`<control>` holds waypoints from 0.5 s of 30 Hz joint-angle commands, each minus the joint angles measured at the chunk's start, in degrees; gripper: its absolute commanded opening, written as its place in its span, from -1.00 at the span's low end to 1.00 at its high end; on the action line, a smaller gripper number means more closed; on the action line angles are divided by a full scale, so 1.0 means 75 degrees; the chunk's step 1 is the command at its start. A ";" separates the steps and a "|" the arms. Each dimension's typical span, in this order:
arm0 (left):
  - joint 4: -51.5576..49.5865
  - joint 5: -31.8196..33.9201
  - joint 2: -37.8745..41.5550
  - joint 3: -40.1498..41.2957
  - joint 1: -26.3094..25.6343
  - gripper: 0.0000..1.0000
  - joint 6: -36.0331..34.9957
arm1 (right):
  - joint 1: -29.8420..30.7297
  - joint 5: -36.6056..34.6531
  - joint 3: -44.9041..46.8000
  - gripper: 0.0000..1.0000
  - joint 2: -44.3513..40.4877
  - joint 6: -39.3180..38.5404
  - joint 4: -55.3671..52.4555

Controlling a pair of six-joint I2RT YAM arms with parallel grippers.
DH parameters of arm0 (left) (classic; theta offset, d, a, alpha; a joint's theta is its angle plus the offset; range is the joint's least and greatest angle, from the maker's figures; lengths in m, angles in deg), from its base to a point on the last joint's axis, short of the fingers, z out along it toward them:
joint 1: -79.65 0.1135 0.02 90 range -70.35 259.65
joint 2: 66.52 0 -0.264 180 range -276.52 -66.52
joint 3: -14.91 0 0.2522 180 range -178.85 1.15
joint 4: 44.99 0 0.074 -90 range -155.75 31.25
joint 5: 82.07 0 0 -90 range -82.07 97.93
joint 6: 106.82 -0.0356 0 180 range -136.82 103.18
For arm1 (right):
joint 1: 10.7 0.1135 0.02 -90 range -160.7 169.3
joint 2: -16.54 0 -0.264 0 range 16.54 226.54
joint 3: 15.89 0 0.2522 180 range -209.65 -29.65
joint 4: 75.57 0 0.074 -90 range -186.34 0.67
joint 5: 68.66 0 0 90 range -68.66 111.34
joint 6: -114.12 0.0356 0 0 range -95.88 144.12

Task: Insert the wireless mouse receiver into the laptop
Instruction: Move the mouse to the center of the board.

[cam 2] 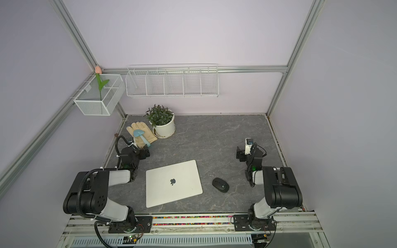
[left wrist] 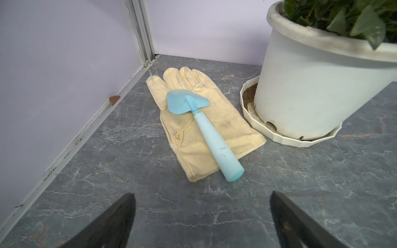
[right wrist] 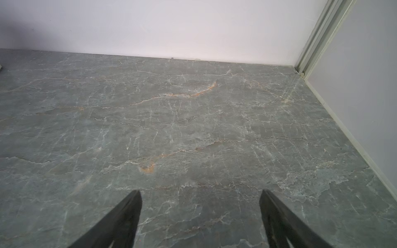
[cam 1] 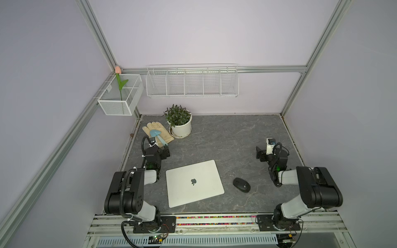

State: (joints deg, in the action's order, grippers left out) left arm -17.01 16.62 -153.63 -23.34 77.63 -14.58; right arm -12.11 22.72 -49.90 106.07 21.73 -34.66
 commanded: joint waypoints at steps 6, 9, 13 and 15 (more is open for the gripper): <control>0.0097 -0.0059 0.0084 -0.0098 0.0012 0.99 -0.0088 | -0.0010 0.0171 0.0040 0.77 -0.0078 -0.0056 0.0158; 0.0099 -0.0066 0.0085 -0.0098 0.0005 0.99 -0.0093 | -0.0012 -0.0194 0.0003 0.77 -0.0069 0.0103 0.0065; 0.0103 -0.0077 0.0084 -0.0098 0.0023 0.99 -0.0072 | -0.0007 -0.0507 0.0022 0.77 -0.0076 0.0204 0.0110; 0.0102 -0.0070 0.0084 -0.0098 0.0023 0.99 -0.0076 | -0.0011 -0.0513 0.0016 0.77 -0.0079 0.0205 0.0115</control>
State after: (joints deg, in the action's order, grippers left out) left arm -17.03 16.62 -153.63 -23.34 77.63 -14.58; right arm -12.11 20.23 -49.90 106.07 22.25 -34.66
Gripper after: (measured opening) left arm 0.992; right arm 0.885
